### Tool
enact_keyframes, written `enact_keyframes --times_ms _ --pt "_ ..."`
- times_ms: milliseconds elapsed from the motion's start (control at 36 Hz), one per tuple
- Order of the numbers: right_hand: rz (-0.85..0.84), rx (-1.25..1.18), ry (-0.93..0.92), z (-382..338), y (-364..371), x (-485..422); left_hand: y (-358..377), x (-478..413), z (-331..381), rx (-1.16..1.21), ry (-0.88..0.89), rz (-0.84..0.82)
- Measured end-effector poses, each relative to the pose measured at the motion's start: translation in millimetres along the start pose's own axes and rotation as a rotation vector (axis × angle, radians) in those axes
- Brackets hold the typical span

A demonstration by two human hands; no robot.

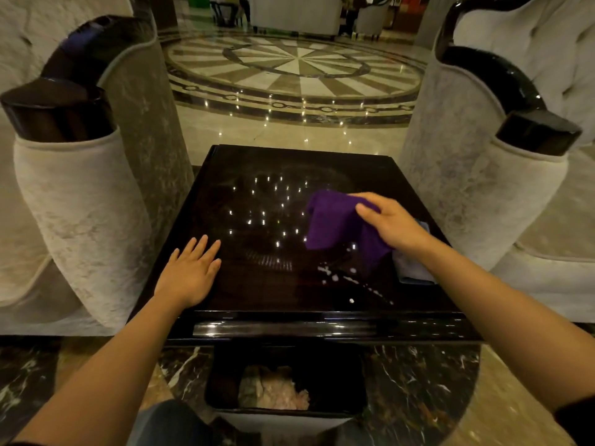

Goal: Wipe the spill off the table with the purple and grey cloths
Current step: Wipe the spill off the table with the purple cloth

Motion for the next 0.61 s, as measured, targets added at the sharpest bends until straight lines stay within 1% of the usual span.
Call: enact_keyframes --times_ms 83,167,250,333,389,500,611 --pt "0.049 0.163 -0.018 19.5 -16.4 -20.0 -0.1 -0.1 -0.2 0.004 -0.002 0.004" --pt "0.067 0.339 0.033 54.2 -22.4 -29.2 0.3 -0.4 -1.4 0.005 -0.004 0.004" --pt "-0.062 0.496 0.123 95.1 -8.4 -23.7 0.7 -1.2 -2.1 0.008 -0.003 0.007" --pt "-0.217 0.531 0.189 118.5 10.5 -15.6 1.2 -1.7 -3.1 0.002 0.0 0.013" --pt "-0.261 0.512 0.2 119.4 17.6 -15.9 2.1 -2.3 -3.8 -0.004 0.003 0.009" --pt "-0.257 0.526 0.211 119.3 21.3 -23.4 4.4 -3.3 -4.2 -0.015 0.006 -0.002" --pt "-0.268 0.669 0.193 128.6 27.3 -24.4 4.7 -3.8 -4.4 -0.016 0.007 0.006"
Point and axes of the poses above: each hand's wrist, its own x-axis away from the middle knuckle, its own y-axis out of the palm, z = x × y, the point moved 10 cm from there along -x, towards the middle knuckle, and after that the axes turned 8 degrees about z, right-handed, at the moved point
